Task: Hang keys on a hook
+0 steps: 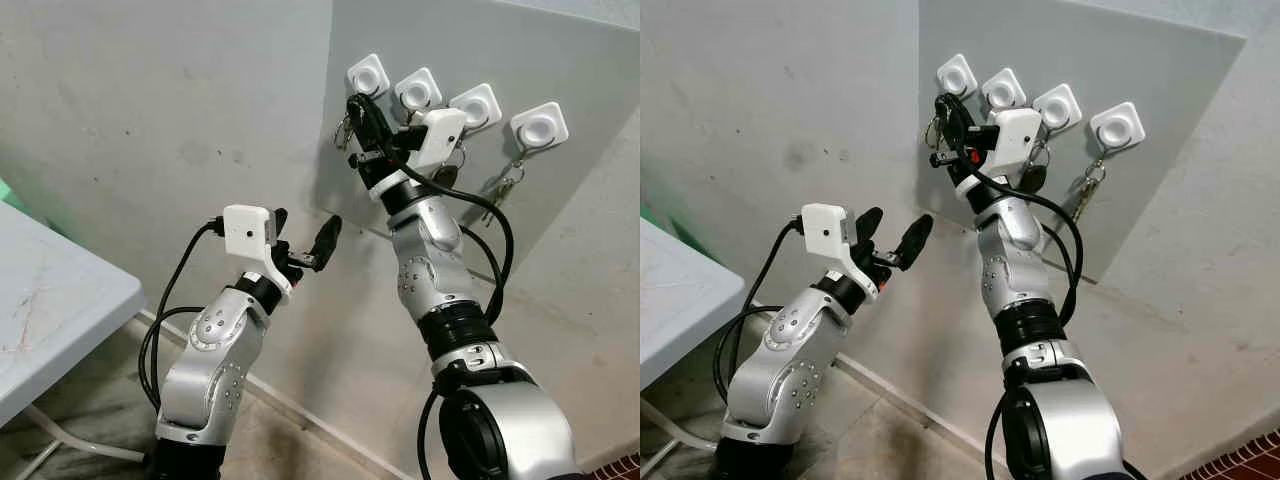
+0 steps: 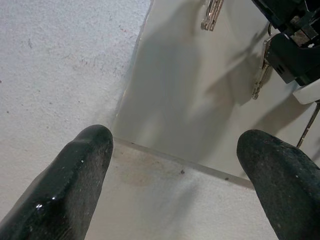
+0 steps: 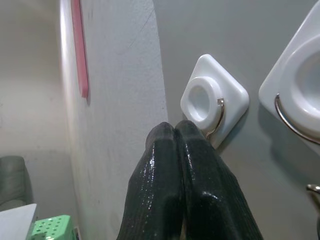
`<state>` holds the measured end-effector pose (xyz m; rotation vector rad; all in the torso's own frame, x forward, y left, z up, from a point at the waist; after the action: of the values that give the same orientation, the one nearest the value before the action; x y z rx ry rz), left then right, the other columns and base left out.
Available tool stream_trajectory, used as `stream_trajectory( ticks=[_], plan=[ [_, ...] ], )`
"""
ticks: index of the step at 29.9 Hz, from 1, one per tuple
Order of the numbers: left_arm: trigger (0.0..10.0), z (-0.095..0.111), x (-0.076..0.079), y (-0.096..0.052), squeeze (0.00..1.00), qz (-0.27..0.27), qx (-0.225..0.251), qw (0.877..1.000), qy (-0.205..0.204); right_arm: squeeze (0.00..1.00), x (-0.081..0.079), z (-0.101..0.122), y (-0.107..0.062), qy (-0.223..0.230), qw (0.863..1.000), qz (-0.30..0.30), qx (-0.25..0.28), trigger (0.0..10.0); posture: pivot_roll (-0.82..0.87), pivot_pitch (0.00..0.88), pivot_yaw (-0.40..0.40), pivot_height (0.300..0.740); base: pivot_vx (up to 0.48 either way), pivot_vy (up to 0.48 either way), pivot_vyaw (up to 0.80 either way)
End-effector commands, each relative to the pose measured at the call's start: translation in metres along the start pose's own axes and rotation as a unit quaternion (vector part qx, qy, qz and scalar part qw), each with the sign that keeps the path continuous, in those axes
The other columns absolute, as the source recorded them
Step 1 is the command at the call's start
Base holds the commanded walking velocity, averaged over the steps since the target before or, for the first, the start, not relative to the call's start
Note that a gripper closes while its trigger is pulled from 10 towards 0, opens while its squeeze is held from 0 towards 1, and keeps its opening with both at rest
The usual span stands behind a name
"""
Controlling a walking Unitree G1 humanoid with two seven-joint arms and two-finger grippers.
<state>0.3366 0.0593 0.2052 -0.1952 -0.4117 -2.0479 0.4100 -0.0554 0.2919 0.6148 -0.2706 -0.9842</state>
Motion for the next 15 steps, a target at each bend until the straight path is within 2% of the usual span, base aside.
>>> stream_trajectory(
  ticks=[1,15],
  plan=[
    [10.0,0.0026,0.0025,-0.0005,0.0,-0.001,0.004,1.0,-0.003,0.0,0.0037,0.0081,0.0045,0.008,1.0,-0.007,0.015,10.0,0.01,0.049,-0.073,0.74,0.0,0.0,0.0],
    [10.0,0.0035,0.002,-0.0005,0.0,0.001,0.006,1.0,-0.007,0.0,0.0055,0.0023,0.0016,0.045,0.999,-0.024,0.007,10.0,0.01,0.051,-0.072,0.74,0.0,0.0,0.0]
  ],
)
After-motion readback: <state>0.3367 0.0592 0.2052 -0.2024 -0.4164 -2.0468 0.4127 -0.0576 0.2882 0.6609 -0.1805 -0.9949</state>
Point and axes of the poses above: a point about 5 cm out from each wrist's last joint towards the gripper, its own y axis pointing out of the wrist towards the gripper, its own z axis along the axis of the wrist's last joint, x = y × z, the point moved 4 cm from there along y, pointing out of the wrist towards the gripper, and after that the axes turned 5 degrees about -y, right-handed, at the moved point
